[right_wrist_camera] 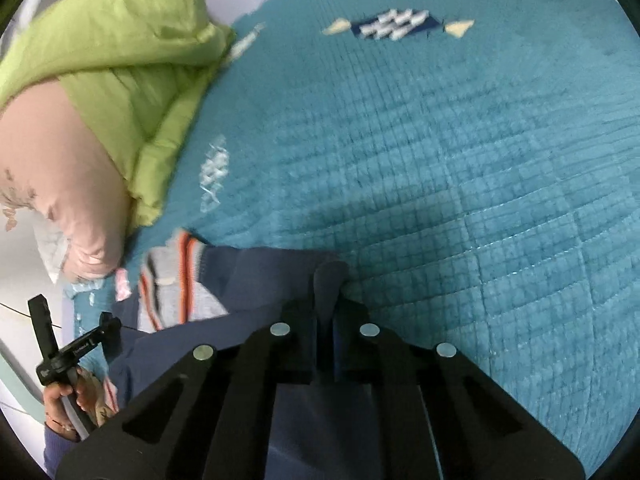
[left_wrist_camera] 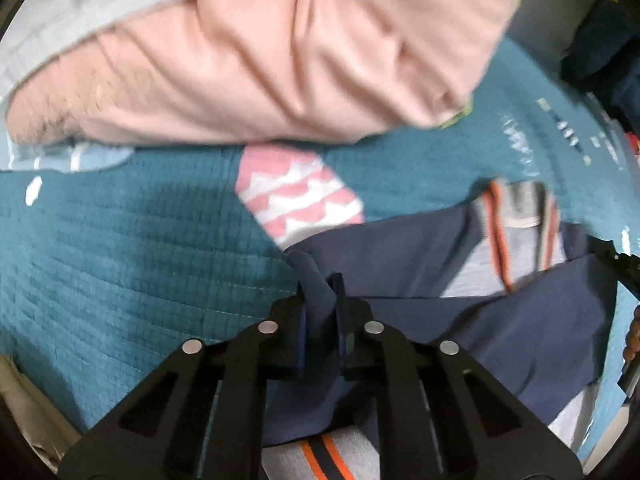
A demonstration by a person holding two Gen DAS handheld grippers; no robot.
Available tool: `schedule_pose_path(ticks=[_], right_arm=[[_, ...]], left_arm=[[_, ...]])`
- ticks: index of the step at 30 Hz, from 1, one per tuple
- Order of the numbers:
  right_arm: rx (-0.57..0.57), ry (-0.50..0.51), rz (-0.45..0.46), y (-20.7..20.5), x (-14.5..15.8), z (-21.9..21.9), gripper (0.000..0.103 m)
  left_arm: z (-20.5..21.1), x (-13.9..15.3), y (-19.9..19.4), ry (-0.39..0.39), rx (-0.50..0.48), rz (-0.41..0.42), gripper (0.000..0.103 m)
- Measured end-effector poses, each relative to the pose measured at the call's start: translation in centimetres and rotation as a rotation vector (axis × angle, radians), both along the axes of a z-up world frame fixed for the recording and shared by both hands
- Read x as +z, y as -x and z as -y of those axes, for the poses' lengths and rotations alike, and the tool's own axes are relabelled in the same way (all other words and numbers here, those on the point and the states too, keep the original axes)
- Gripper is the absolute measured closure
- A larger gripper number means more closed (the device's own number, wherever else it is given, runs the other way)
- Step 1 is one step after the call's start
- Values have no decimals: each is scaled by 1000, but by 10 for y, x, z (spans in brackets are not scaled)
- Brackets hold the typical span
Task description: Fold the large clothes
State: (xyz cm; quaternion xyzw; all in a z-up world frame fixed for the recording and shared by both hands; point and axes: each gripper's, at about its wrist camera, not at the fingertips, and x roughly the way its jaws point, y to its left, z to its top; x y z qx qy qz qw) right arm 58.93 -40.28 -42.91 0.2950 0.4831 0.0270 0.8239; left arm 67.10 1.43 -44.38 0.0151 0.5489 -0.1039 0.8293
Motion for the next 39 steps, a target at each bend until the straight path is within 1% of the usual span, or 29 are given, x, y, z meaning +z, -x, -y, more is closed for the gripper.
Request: schedule_pose_path(ticks=[4,6,7,9,10,13,15,16,17,19,21,23,24,26,27,28,29,30,31,32,33,34,36,37,38,39], right_arm=[[-20,-32,61,23,24,3,99],[-14,-44,90,37,39,1,99],[-12,-43,101,46,47,-1,99],[-5,-56,127,62,61,-3,99],[-1,-64,137,72,68,-5,99],[11,-67,165,100,89,-11,99],[25,-57,180,125,102,-16,99],[31,-60,192,137,108,-17,99],[46,-60,204,153,115,-20,99],[75,-20,218,185,125,-29,99],[96,-16,222,214,130,-32,99],[106,-17,213,248,128,-35,99],[114,-15,191,269,124,-37,99],[128,23,147,304,111,-42,98],[127,35,124,317,103,-44,98],[122,31,77,332,89,-46,98],[120,24,39,339,75,-49,98],[113,32,-17,353,55,-51,98],[107,35,-51,360,43,-53,97],[104,23,-87,365,32,-53,94],[86,13,-134,375,18,-51,94],[72,12,-139,379,13,-51,93],[44,-3,-141,385,13,-49,92],[32,-11,-135,387,16,-50,87],[28,-5,-133,388,21,-50,81],[20,33,-135,389,29,-50,77]], left_arm=[[-5,26,19,64,-15,59,94],[-11,47,36,110,-22,89,94],[-9,54,44,123,-29,100,94],[-19,77,64,143,-47,142,95],[-24,84,75,155,-58,149,95],[-21,95,105,181,-72,179,95],[-28,105,136,185,-77,203,95],[-33,107,146,199,-70,208,95],[-41,110,165,225,-49,213,95],[-57,117,197,228,-39,217,95],[-67,119,227,230,-36,218,95],[-78,119,263,220,-22,206,95],[-83,117,278,218,-16,195,95],[-90,109,309,204,-19,167,95],[-92,98,326,195,-13,133,95],[-90,86,340,167,-23,97,95],[-89,77,350,149,-25,78,95],[-90,66,363,147,-22,50,95],[-90,55,370,151,-17,15,94],[-90,44,377,139,-11,-15,92],[-89,35,383,122,-9,-39,91],[-88,27,386,113,-7,-59,91],[-89,23,396,101,-3,-64,91],[-91,25,399,109,0,-64,85],[-94,29,402,114,8,-58,77],[-97,34,404,120,19,-50,74]])
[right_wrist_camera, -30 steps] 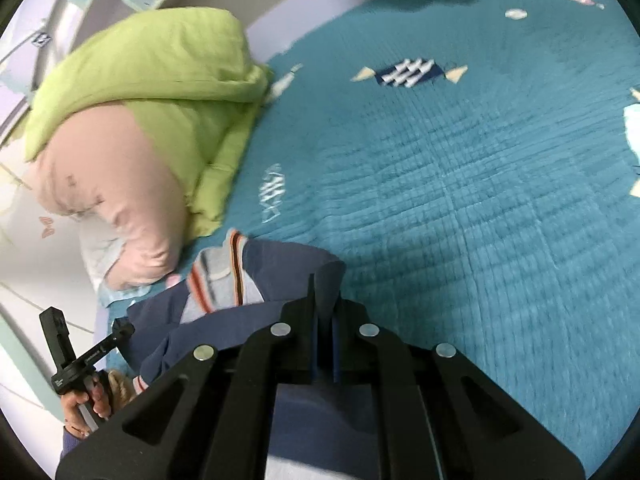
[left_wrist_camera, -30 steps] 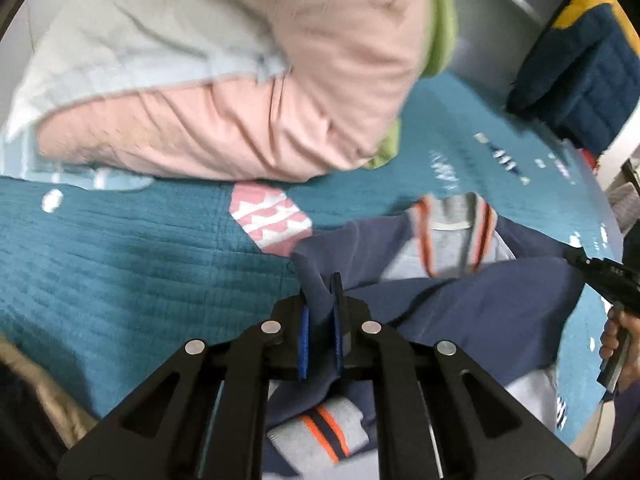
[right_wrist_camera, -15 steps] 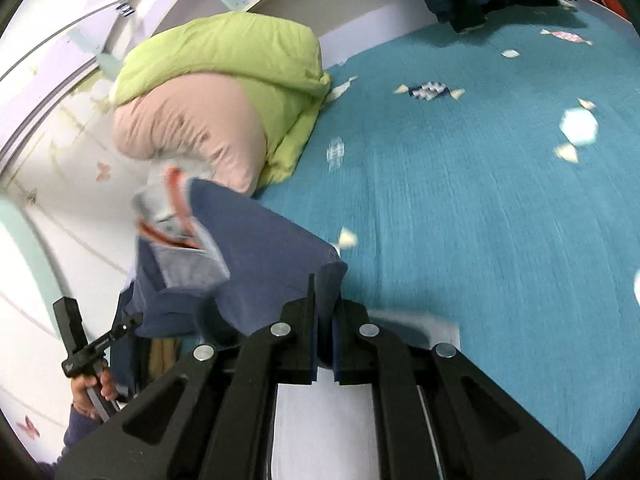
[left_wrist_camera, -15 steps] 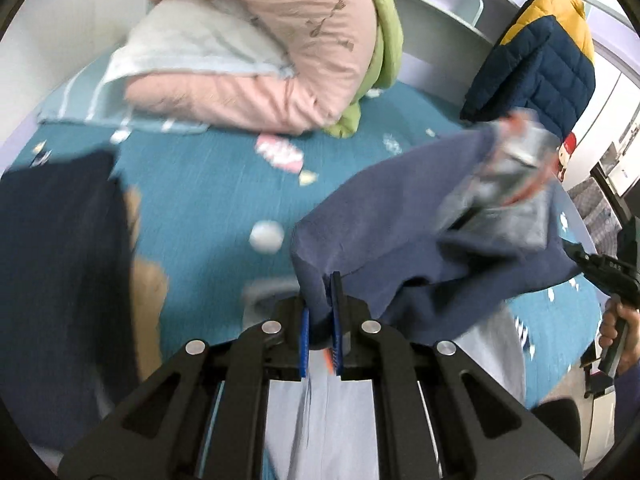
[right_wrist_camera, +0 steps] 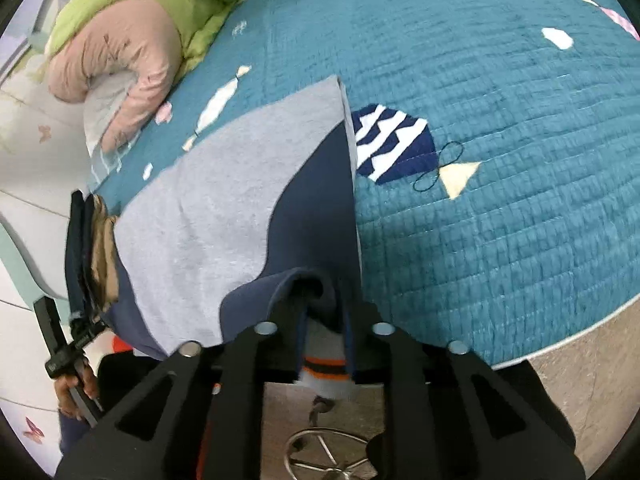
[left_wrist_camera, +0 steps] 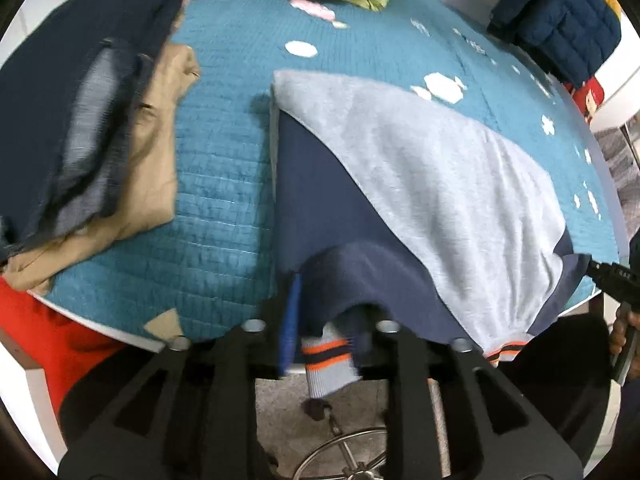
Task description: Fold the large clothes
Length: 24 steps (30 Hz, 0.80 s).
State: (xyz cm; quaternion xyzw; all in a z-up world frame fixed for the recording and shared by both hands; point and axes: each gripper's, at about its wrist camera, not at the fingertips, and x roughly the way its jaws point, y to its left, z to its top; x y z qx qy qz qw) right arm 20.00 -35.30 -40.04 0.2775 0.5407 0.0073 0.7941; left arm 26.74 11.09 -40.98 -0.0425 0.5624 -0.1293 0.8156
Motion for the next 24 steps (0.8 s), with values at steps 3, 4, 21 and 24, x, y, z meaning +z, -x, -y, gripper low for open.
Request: schedule_pose_path(ticks=[3,4,21,24], right_arm=[[2,84,27,7,25,-2,69],[-2,96,44,8,32,-2,68],[57,118,-186,-7,-43,-45,100],[17,51,-197,-5,-48,-32,103]], left_arm=[[-8,25,8,4,23,47,66],[-8,34,13,-9,24,77,63],[51,-36,-8,-244,-52,-154,26],[29,-47,-6,-183,11,-207,25]])
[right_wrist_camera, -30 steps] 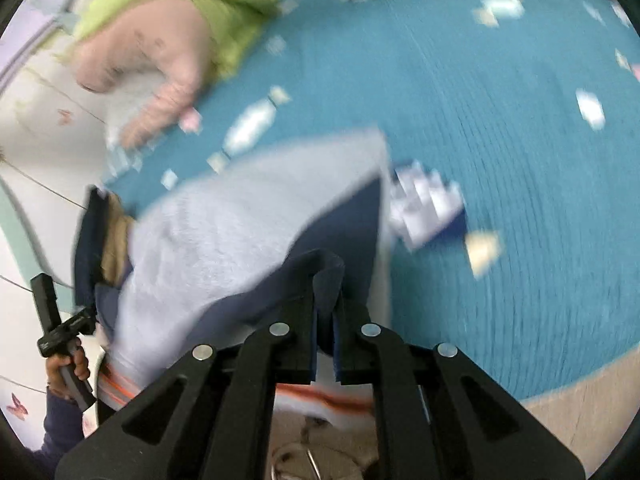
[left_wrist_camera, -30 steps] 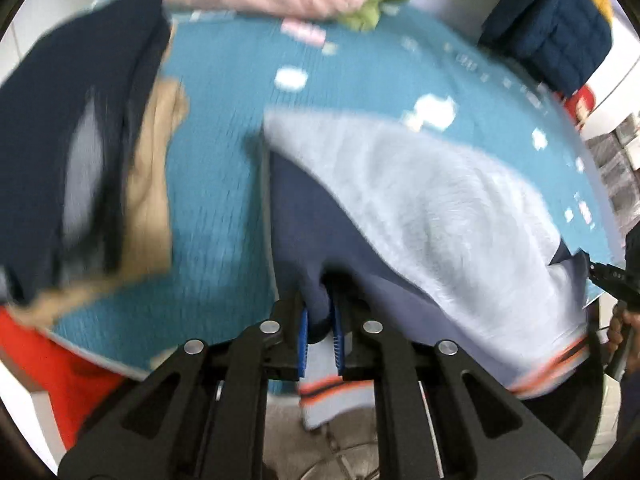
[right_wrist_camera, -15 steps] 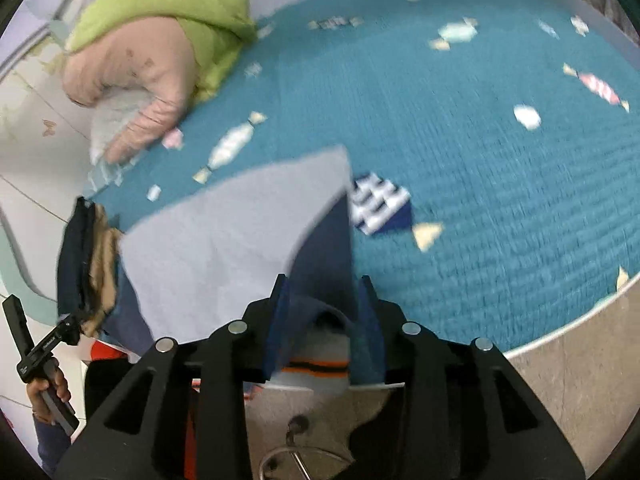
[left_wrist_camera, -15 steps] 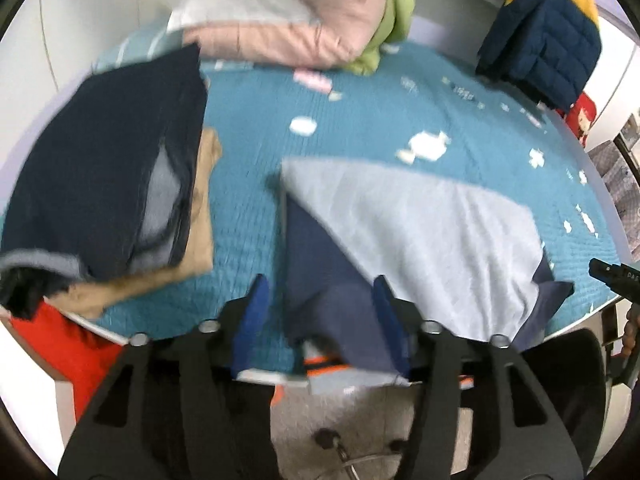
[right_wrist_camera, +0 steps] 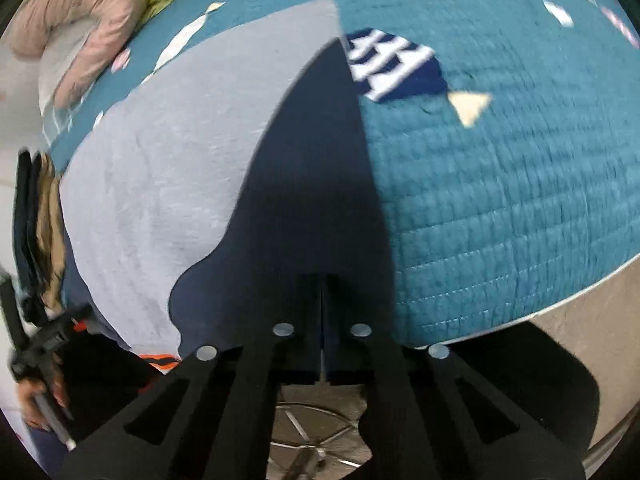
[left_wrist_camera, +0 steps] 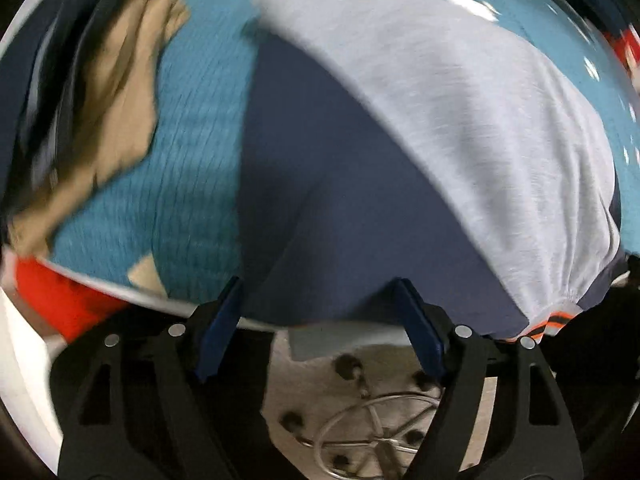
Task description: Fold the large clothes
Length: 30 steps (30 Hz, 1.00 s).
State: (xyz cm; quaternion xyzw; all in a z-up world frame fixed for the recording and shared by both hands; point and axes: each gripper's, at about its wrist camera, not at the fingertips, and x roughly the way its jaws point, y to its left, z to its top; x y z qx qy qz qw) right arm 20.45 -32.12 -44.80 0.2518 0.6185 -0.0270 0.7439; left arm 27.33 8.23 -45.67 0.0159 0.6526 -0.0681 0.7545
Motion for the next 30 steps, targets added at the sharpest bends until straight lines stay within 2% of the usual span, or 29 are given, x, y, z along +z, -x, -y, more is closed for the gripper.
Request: schedule_pose_path(ticks=[3,6,9,11,13,15,18,20,23,26,27,30], right_arm=[[9,37,-11,-3,7,-6,103],[40,103,95,-10,41,-29,100],[78,46,222,-31,71,-58,100],[116,15,266,-58,82,-85,100],[132,-28,302,-83,85,-104,100],[122,-74,295,-108,80,-114,100],[58,-146,228,-149,56,-123,100],[40,-141,184,-164,45,-120,100],[-4,-191,49,-184,2,-120,102],[-42,-246,58,-180,-20,-110,103],[-62,-268,61,-177,-19,-107,103],[-16,-232,62,-160,-5,-111,103]], left_arm=[[-22,3,-1,105,100,11,25],[-31,22,-2,162,109,103,25],[-36,34,-7,204,126,161,25],[-39,36,-12,247,133,174,23],[-39,35,-16,247,139,173,23],[-41,29,-19,260,150,161,23],[-39,18,-18,303,175,135,23],[-36,8,-15,315,166,115,23],[-33,-3,-11,306,146,109,23],[-36,-6,-13,336,157,107,18],[-36,-7,-13,343,159,105,18],[-34,-7,-13,344,158,110,17]])
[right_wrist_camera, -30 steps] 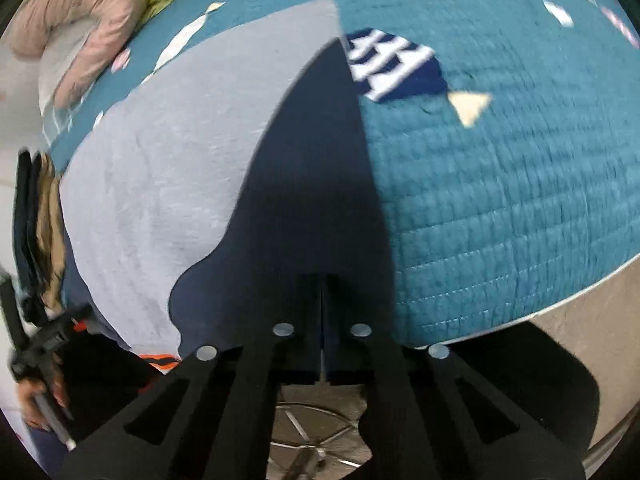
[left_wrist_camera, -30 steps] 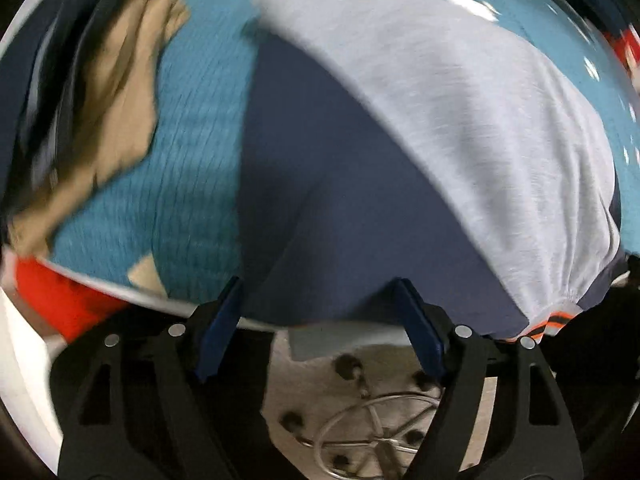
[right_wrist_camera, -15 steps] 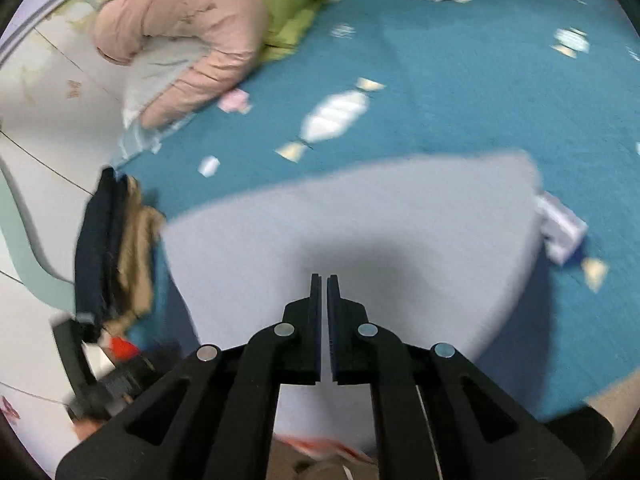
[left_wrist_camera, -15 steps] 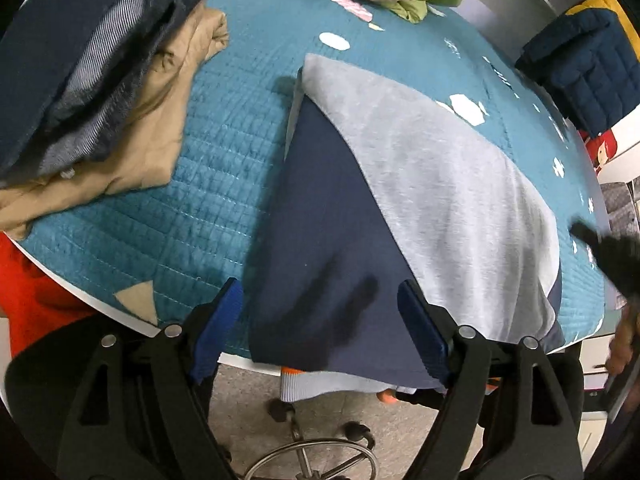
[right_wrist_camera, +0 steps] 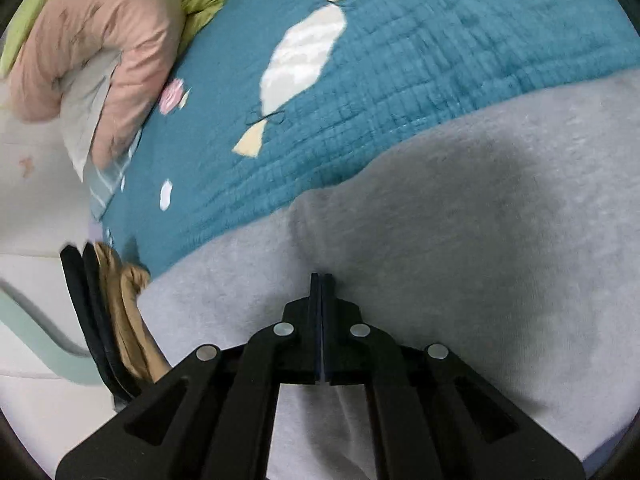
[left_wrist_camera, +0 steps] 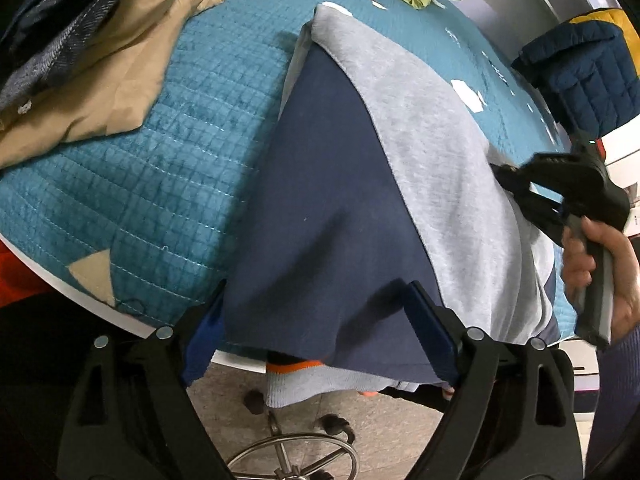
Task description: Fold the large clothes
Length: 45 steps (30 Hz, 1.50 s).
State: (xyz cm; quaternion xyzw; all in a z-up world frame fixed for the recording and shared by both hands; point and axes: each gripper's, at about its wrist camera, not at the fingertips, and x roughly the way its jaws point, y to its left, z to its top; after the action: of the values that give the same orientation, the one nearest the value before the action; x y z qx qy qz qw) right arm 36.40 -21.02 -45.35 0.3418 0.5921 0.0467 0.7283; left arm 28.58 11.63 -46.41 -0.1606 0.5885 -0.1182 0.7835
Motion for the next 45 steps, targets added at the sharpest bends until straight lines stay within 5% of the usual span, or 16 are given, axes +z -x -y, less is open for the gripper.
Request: schedule_pose_path(ticks=[7,15,18,23,27,32,39,45], right_arm=[[13,-27,20,85,-4,-4,103],[46,100,70,80,7,-18,103],[59,66,35,108,12,-20,101],[20,-53,-1,136,-26,-19,103],[41,-28,7,134,-21,-21,103],[46,-16,42,140,-17,-25,103],[109,85,127,148,3,-45,96],[212,194,263,164,28,-78,69]], left_arm=[[-1,-1,-1,15,11,6,16],[-12,2,4,70,42,-5,16],[-19,0,10,109,54,-16,16],[-22,-3,12,153,73,-31,16],[-26,-5,14,219,78,-31,16],[-20,-4,17,186,53,-30,19],[-15,-1,20,110,14,-5,61],[-20,15,20,134,23,7,85]])
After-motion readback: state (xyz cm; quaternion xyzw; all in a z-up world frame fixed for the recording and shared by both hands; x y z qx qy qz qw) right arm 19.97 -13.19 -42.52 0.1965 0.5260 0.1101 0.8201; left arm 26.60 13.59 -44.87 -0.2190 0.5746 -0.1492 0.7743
